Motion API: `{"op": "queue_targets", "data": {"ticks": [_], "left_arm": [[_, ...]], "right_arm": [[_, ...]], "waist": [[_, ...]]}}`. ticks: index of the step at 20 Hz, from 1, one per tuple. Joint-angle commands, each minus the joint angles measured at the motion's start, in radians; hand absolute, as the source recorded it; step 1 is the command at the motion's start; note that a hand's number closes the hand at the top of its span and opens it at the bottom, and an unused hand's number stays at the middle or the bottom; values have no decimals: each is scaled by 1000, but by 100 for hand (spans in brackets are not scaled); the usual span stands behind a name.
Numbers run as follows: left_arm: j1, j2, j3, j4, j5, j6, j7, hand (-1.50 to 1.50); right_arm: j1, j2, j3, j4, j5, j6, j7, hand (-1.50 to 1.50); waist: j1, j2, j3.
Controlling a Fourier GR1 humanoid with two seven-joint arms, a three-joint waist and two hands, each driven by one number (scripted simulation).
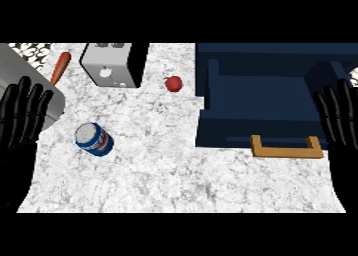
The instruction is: Pick up the can, place it into the drawer and close the drawer
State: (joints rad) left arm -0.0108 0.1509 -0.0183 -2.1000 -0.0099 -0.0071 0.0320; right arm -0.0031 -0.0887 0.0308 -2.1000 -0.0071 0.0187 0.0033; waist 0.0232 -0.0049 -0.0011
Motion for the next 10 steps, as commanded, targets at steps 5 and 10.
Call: {"op": "queue_targets", "data": {"ticks": [5, 10], "left_arm": [[-18, 11, 16, 25, 173, -146, -95, -150], [-3, 83, 69, 125, 171, -115, 206, -150]], "right_arm": [[-38, 12, -21, 18, 54, -38, -25, -150], [100, 4, -43, -16, 26, -60, 225, -150]], "waist": [[-22, 5, 1], [-33, 4, 1]]}}
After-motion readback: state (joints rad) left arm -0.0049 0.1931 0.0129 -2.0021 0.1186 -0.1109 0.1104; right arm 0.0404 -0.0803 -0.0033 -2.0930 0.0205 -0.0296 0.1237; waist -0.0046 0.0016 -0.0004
